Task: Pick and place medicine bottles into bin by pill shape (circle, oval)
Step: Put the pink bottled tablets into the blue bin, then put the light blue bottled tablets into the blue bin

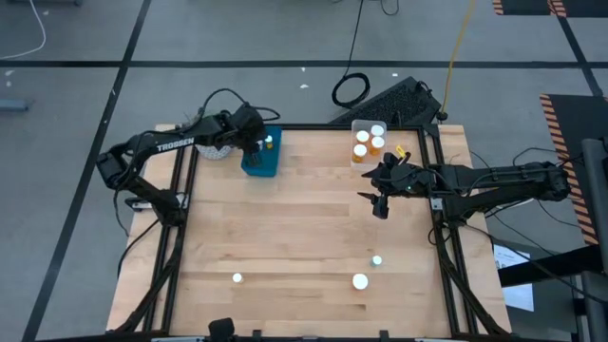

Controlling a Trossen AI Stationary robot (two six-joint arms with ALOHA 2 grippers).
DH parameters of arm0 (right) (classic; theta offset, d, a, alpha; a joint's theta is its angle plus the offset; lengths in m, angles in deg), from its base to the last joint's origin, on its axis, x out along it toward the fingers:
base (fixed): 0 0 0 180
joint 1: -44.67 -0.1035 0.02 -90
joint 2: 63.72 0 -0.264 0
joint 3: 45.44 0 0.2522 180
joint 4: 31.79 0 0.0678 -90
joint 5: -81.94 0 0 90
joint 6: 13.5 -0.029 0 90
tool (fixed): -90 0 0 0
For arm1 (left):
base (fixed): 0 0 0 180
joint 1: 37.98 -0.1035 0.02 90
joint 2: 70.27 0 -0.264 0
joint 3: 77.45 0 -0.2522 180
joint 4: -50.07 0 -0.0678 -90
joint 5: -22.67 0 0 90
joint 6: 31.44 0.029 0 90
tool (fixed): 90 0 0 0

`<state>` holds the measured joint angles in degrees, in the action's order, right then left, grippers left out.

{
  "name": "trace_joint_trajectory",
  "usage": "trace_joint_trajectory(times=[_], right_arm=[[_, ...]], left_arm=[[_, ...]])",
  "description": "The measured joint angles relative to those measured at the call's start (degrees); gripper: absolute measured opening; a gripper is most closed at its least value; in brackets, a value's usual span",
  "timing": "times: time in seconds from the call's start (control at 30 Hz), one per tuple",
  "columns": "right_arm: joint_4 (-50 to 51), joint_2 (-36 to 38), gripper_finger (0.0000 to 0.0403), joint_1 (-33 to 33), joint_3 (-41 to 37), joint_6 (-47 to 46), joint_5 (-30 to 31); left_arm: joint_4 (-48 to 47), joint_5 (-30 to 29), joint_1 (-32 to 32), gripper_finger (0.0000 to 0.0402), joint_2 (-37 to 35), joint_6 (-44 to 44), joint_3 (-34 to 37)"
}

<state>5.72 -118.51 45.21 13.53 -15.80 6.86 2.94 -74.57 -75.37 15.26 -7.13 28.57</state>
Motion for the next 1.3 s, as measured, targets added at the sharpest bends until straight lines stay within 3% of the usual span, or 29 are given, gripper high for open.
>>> trace_joint_trajectory(times=[0.37,0.93,1.3], right_arm=[[-1.25,0.00,0.0255,0.00,0.00,0.44,0.00],[-1.26,0.00,0.0255,-0.01,0.00,0.43,0.00],[-1.25,0.00,0.0255,-0.01,0.00,0.43,0.00]], left_arm=[[9.40,0.99,-1.87,0.0127,0.00,-1.09,6.91],[12.55,1.21,-3.51,0.0130,5.77,-0.86,7.82],[12.65,-0.96,-3.52,0.0230,6.23,-1.52,7.80]])
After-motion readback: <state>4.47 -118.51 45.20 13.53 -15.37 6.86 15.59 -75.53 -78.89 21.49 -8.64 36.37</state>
